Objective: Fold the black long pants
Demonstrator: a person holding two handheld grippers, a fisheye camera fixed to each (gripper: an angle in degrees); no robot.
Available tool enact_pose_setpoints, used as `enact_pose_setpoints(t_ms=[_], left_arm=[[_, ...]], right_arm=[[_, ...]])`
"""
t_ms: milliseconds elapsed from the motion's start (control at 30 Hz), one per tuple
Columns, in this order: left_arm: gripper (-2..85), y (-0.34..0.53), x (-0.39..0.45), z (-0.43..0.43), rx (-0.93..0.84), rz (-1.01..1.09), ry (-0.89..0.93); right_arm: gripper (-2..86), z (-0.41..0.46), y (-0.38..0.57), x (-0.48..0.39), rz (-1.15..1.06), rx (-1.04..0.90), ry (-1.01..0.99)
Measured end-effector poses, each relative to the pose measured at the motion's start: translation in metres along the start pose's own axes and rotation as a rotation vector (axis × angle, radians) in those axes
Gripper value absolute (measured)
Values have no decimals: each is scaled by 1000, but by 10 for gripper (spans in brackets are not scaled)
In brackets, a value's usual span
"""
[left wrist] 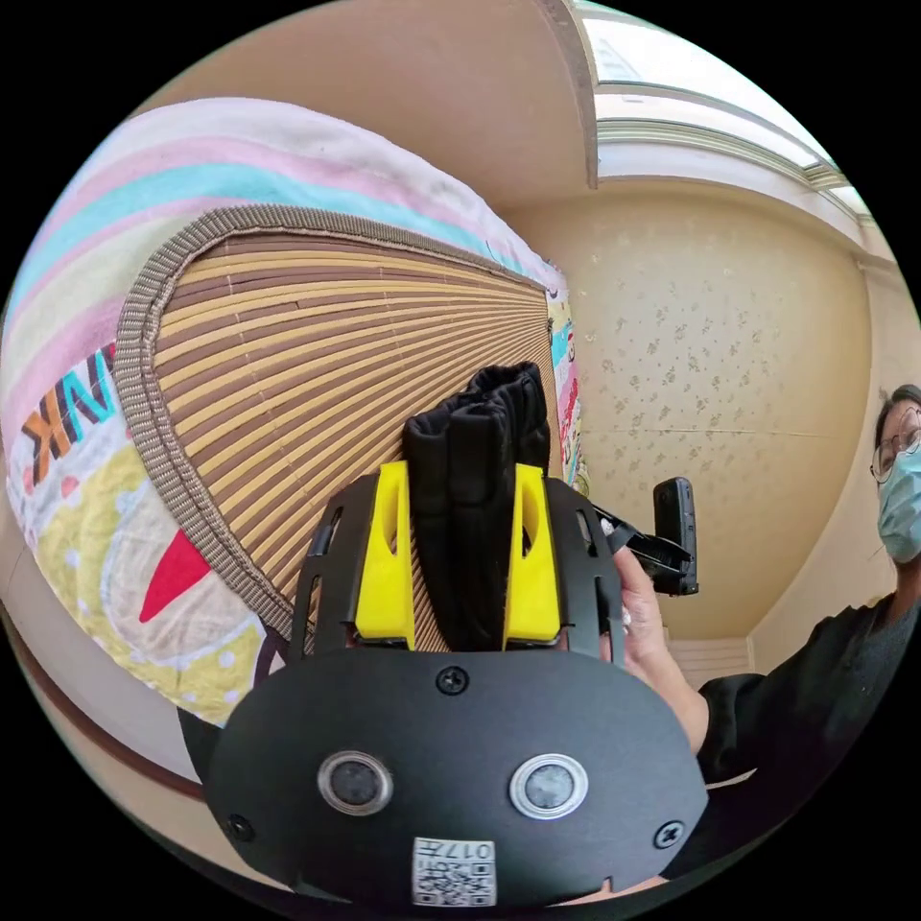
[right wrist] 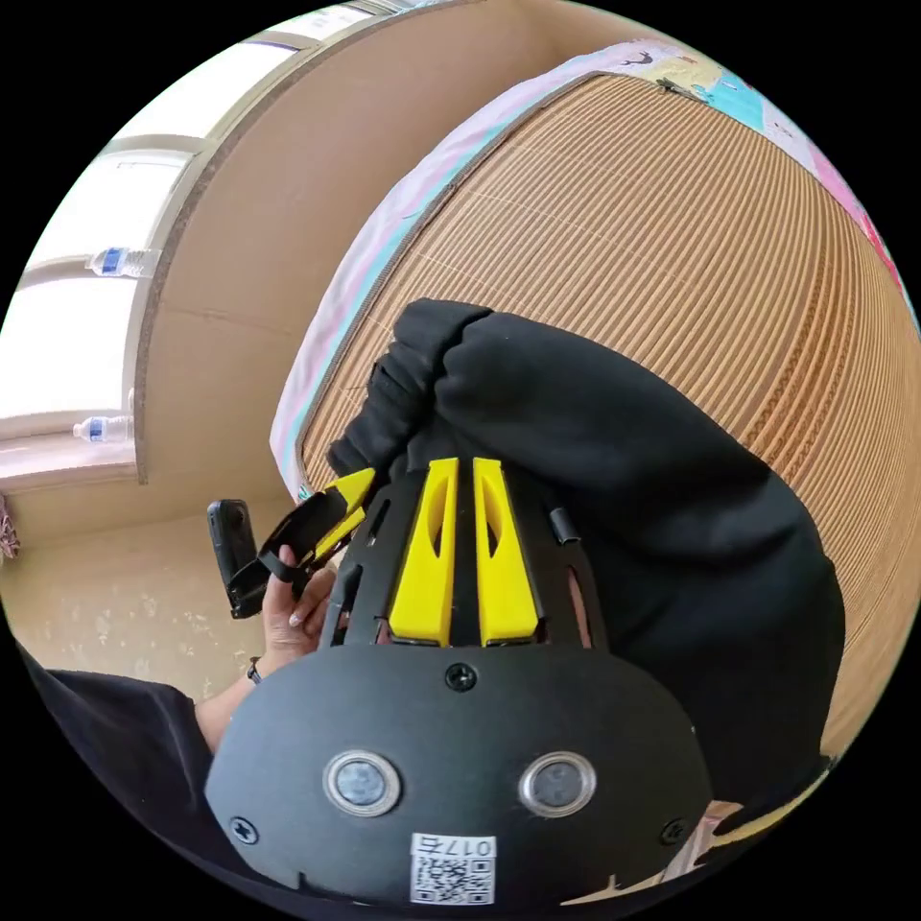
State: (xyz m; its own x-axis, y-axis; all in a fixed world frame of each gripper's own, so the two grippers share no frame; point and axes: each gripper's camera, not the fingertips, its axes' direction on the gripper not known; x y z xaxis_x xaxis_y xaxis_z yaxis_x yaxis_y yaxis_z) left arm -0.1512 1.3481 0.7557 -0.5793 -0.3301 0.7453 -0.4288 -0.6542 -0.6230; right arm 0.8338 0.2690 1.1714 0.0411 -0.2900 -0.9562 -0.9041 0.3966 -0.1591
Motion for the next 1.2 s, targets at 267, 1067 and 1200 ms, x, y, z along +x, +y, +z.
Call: enact_pose_setpoints(t_ms=[267,1067,1200], left_arm=[[114,0,-10,-7,37,-28,-15],[80,165,193,155,-521,834,575],[58,249,222,234,-726,953,536]], right_arm=[[7,-2,24,23,67,32,48],[5,-126,352,291,619,387,11],[9,-146,432,351,661,421,19]])
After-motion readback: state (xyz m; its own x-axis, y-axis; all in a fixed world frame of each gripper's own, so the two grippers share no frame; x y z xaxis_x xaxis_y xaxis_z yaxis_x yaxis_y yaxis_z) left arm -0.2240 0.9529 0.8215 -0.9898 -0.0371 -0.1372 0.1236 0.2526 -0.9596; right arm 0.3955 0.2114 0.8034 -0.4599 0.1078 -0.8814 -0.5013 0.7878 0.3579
